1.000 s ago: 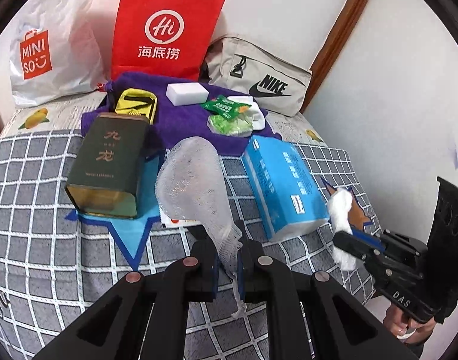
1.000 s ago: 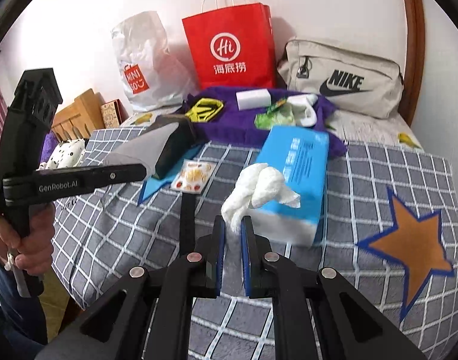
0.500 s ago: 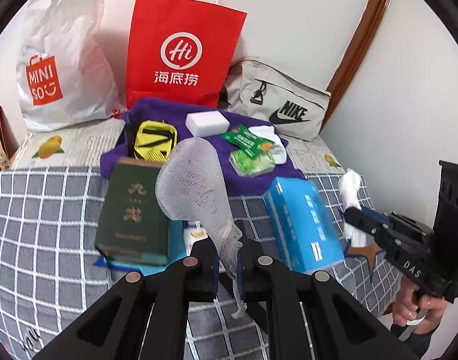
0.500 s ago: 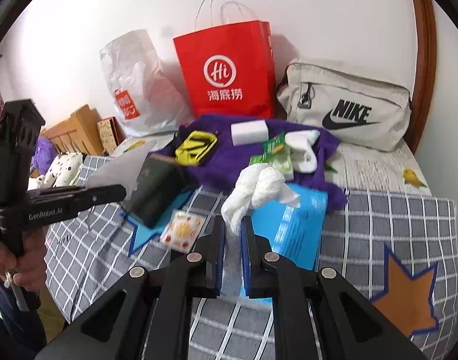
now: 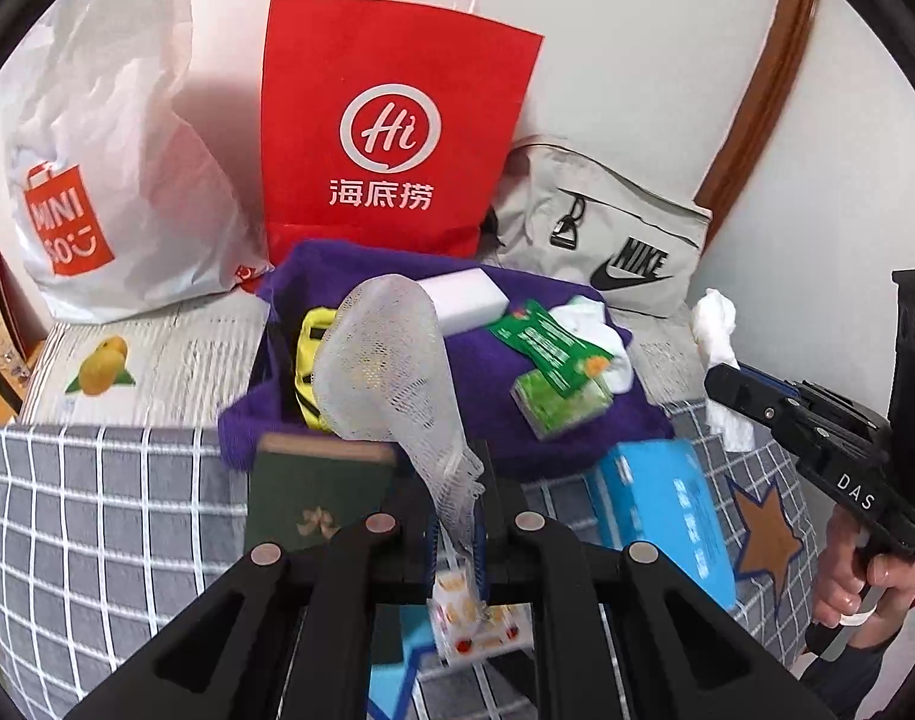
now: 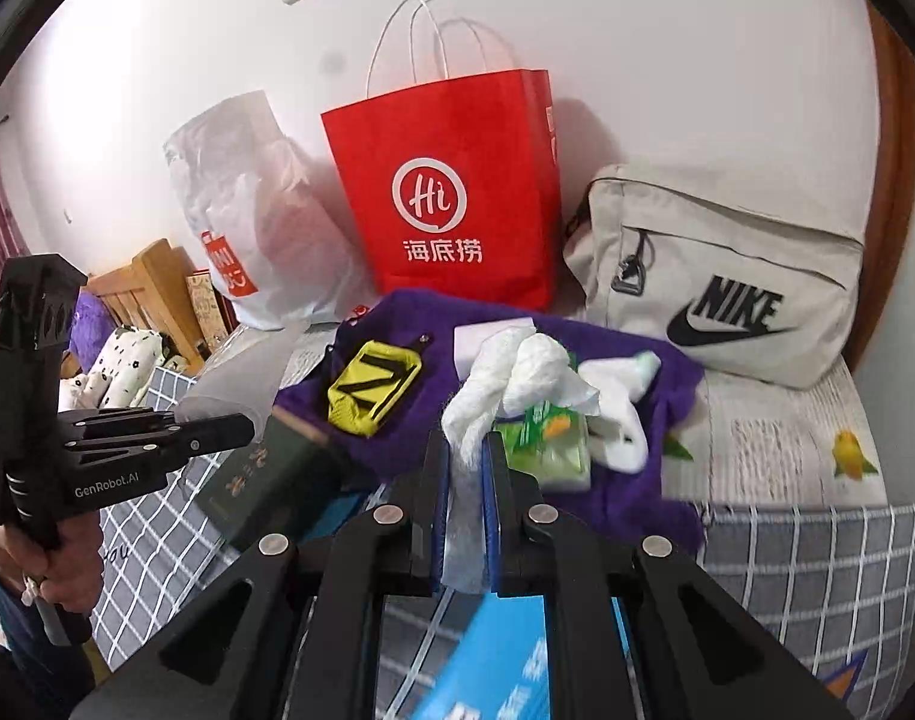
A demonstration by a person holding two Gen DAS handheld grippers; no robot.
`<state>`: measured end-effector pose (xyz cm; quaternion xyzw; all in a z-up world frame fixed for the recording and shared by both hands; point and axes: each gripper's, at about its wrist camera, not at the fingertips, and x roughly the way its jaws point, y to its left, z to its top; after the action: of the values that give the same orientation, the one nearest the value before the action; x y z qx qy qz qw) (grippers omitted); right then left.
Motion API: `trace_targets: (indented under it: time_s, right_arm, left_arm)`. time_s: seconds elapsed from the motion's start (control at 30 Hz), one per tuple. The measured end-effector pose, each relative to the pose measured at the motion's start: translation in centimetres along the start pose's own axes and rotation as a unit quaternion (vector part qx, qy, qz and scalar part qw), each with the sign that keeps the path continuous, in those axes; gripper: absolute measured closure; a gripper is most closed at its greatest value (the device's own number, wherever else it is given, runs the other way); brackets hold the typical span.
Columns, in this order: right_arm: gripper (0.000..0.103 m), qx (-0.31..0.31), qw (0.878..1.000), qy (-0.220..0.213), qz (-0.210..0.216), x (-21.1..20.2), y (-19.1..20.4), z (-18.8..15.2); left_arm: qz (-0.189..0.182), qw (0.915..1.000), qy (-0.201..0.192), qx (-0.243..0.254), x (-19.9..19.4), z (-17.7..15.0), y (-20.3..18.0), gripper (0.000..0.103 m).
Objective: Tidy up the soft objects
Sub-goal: 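Carry the white tissue with the right gripper while the left carries the mesh bag to the purple towel, then open the right gripper over the purple towel while the left gripper releases the mesh bag there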
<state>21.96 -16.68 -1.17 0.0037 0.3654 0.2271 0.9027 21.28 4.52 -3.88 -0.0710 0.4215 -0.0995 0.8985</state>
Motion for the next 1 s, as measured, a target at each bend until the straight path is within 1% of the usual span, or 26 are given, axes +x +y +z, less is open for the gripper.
trace_targets:
  time_s: [0.27, 0.37, 0.5, 0.67, 0.73, 0.77, 0.87, 1.0]
  right_arm:
    - [0.092, 0.000, 0.999, 0.024, 0.025, 4.7, -0.6, 3.0]
    - [0.092, -0.001, 0.999, 0.033, 0.025, 6.4, -0.9, 3.9]
    - [0.092, -0.001, 0.998, 0.051, 0.024, 8.8, -1.5, 5.0]
    - [0.091, -0.002, 0.997, 0.077, 0.029, 11.7, -1.9, 5.1]
    - [0.091, -0.006, 0.995, 0.094, 0.031, 13.0, -2.0, 4.6]
    - [0.091, -0.007, 0.995, 0.096, 0.032, 13.4, -2.0, 4.4]
    - [0.091, -0.008, 0.991, 0.125, 0.038, 15.2, -2.1, 4.0]
    - [0.091, 0.011, 0.989, 0.145, 0.033, 16.7, -3.0, 3.4]
  left_arm:
    - [0.010, 0.9998, 0.012, 0.009, 3.7, 4.5, 0.6, 0.094]
    - [0.014, 0.9997, 0.018, 0.010, 5.3, 6.0, 0.7, 0.094]
    - [0.020, 0.9992, 0.034, -0.001, 7.8, 7.5, 1.2, 0.094]
    - [0.014, 0.9988, 0.046, -0.014, 10.5, 7.4, 2.0, 0.094]
    - [0.018, 0.9978, 0.062, -0.015, 11.4, 7.4, 2.2, 0.094]
    - [0.018, 0.9978, 0.063, -0.014, 11.6, 7.3, 2.4, 0.094]
    - [0.016, 0.9975, 0.066, -0.017, 11.9, 7.3, 2.8, 0.094]
    - [0.014, 0.9973, 0.071, -0.016, 12.5, 7.2, 3.1, 0.094]
